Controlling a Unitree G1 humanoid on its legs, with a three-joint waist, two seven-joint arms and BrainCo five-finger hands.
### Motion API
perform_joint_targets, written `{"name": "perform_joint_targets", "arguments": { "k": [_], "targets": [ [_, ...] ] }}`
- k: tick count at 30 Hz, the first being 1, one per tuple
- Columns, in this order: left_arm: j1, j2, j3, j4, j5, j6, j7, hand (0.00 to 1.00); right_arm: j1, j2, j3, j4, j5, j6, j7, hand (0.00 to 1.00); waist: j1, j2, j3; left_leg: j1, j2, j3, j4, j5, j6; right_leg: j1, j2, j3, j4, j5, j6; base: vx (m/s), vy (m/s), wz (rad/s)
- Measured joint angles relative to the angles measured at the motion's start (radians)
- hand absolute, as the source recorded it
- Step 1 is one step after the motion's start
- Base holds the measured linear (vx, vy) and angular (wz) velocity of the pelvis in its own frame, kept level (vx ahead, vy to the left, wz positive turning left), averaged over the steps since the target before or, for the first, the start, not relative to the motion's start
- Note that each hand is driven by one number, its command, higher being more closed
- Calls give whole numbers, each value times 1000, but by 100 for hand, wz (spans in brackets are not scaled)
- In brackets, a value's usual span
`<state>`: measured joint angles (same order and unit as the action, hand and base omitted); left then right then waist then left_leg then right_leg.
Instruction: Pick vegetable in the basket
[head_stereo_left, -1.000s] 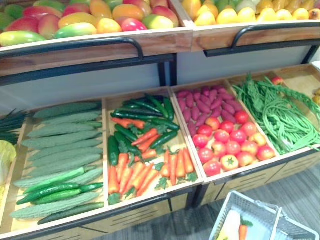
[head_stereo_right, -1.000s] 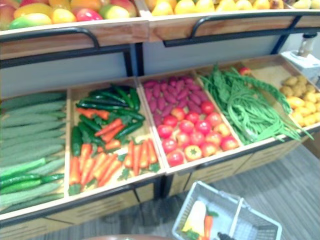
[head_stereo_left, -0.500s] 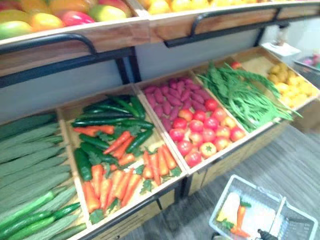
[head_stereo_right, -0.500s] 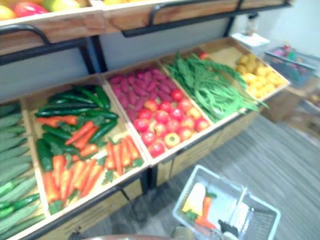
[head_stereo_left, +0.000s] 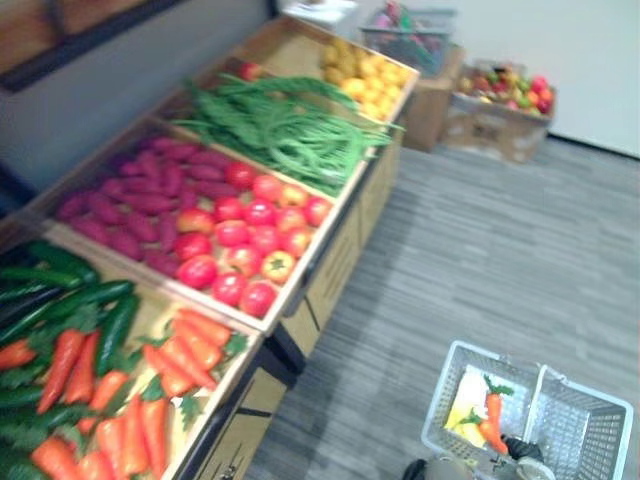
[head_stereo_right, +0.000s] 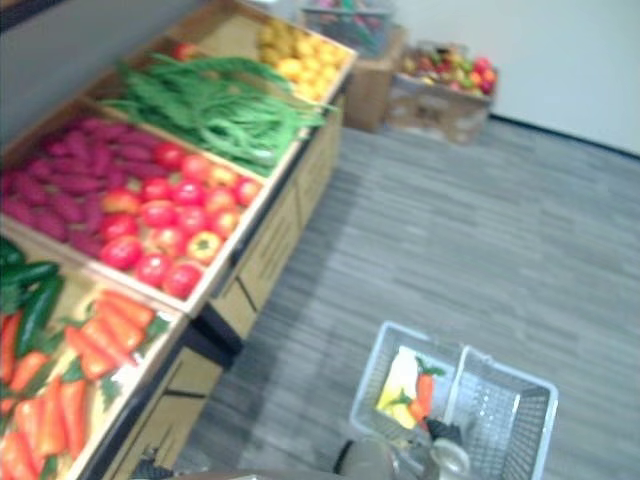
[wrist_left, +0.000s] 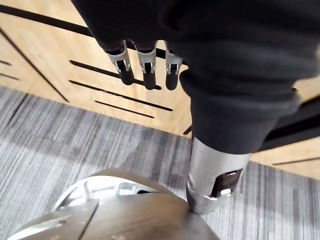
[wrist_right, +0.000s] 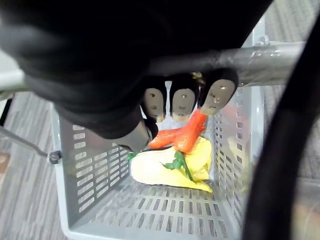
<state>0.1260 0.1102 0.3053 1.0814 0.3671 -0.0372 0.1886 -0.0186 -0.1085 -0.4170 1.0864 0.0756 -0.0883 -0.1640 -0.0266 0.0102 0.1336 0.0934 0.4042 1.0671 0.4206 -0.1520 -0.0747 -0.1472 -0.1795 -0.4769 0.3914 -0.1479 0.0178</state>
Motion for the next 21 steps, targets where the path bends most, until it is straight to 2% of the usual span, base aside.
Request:
{"name": "perform_joint_targets", "arguments": {
  "k": [1, 2, 3, 4, 5, 6, 7, 8, 10, 11, 12, 13, 14, 15, 17, 19, 21],
  "targets": [
    [-9, 2, 17, 10, 0, -2, 0, 0, 0, 6, 10, 0, 0, 3, 0, 100, 1, -2, 1, -14, 46, 6, 98, 19, 11, 18, 22, 22, -54, -1, -2, 39, -261, -102],
    [-14, 6, 28, 15, 1, -4, 1, 0, -5, 16, 28, 0, 1, 7, -1, 100, -1, -22, 8, -43, 71, 5, 139, -13, -34, 37, 37, 62, -110, -2, -5, -6, -167, -97],
    [-23, -1, 24, 14, 3, -8, -1, 0, -1, 16, 34, 0, 1, 9, -1, 100, -8, -22, 9, -64, 64, -16, 77, -43, -67, 45, 43, 91, -140, -2, -5, -43, -84, -92],
    [-22, -11, 23, 16, 8, -7, 0, 0, 4, 17, 38, 1, 1, 10, 0, 100, -22, -15, 11, -81, 78, -19, 29, -34, -55, 65, 60, 97, -156, -2, -5, -36, -55, -71],
    [-22, -17, 24, 16, 8, -7, 1, 0, 15, 17, 42, 0, 1, 9, 0, 100, -28, -5, 10, -89, 91, -14, -5, 7, -22, 82, 77, 96, -156, -3, -4, 9, -23, -48],
    [-22, -22, 23, 15, 9, -7, 1, 0, 24, 17, 45, -1, 1, 6, 0, 100, -28, 2, 9, -85, 106, -8, -14, 74, 8, 92, 90, 96, -153, -3, -4, 38, 1, -55],
    [-16, -18, 13, 11, 10, -6, 1, 0, 50, 26, 66, -1, 1, -9, 2, 100, -24, -7, 9, -49, 113, -54, 40, 97, 5, 125, 80, 106, -147, -23, 22, 21, -10, -50],
    [-14, -8, 6, 11, 11, -8, 0, 0, 56, 26, 76, -1, 0, -14, 3, 100, -25, -17, 8, -51, 106, -105, 52, 111, 10, 132, 75, 114, -148, -23, 22, -7, -29, -57],
    [-14, 8, -7, 7, 11, -14, 1, 0, 61, 23, 96, -2, -11, -19, 2, 100, -19, -49, 7, -97, 68, -296, 107, 141, 14, 138, 52, 176, -156, -23, 23, -35, 18, -66],
    [-14, -1, -8, 8, 12, -18, 1, 0, 52, 7, 114, -2, -29, -24, 2, 100, 4, -59, 15, -114, -36, -485, 52, 76, -28, 131, 35, 244, -173, -12, 38, -49, 177, -124],
    [-12, -23, -14, 17, 9, -19, 0, 0, 35, -18, 122, -1, -38, -26, 3, 100, 8, -32, 24, -104, -139, -646, -48, 31, -42, 124, 28, 295, -193, 10, 51, -63, 218, -128],
    [-10, -34, -19, 24, 9, -19, 0, 0, 33, -29, 124, -2, -38, -26, 5, 100, 8, -16, 23, -101, -182, -701, -98, 26, -40, 114, 29, 315, -198, 16, 59, -86, 254, -118],
    [5, -42, -27, 31, 9, -19, 0, 0, 34, -37, 129, -1, -35, -26, 13, 100, 9, 2, 22, -45, -230, -762, -195, -2, -44, 96, 40, 365, -208, 29, 81, -61, 198, -79],
    [7, -43, -27, 31, 9, -19, 0, 0, 32, -30, 127, -1, -34, -26, 16, 100, 9, 4, 23, -33, -242, -794, -220, -7, -47, 96, 46, 377, -230, 40, 94, -40, 203, -75],
    [6, -39, -26, 30, 9, -19, 1, 0, 30, -18, 126, -2, -32, -27, 21, 100, 10, 8, 20, -45, -258, -815, -237, -29, -33, 103, 42, 397, -323, 104, 105, -38, 199, -39],
    [-4, -17, -25, 30, 8, -20, -1, 0, 22, -2, 131, -4, -33, -29, 23, 100, 13, -23, 29, -67, -278, -795, -246, -39, -19, 100, 23, 416, -384, 169, 116, -61, 180, -23],
    [-5, -12, -22, 23, 6, -25, -23, 0, 28, 8, 131, -4, -33, -29, 22, 100, 30, -41, 20, -56, -295, -775, -255, -44, -11, 101, 15, 432, -399, 186, 124, -51, 119, -22]
  ]
}}
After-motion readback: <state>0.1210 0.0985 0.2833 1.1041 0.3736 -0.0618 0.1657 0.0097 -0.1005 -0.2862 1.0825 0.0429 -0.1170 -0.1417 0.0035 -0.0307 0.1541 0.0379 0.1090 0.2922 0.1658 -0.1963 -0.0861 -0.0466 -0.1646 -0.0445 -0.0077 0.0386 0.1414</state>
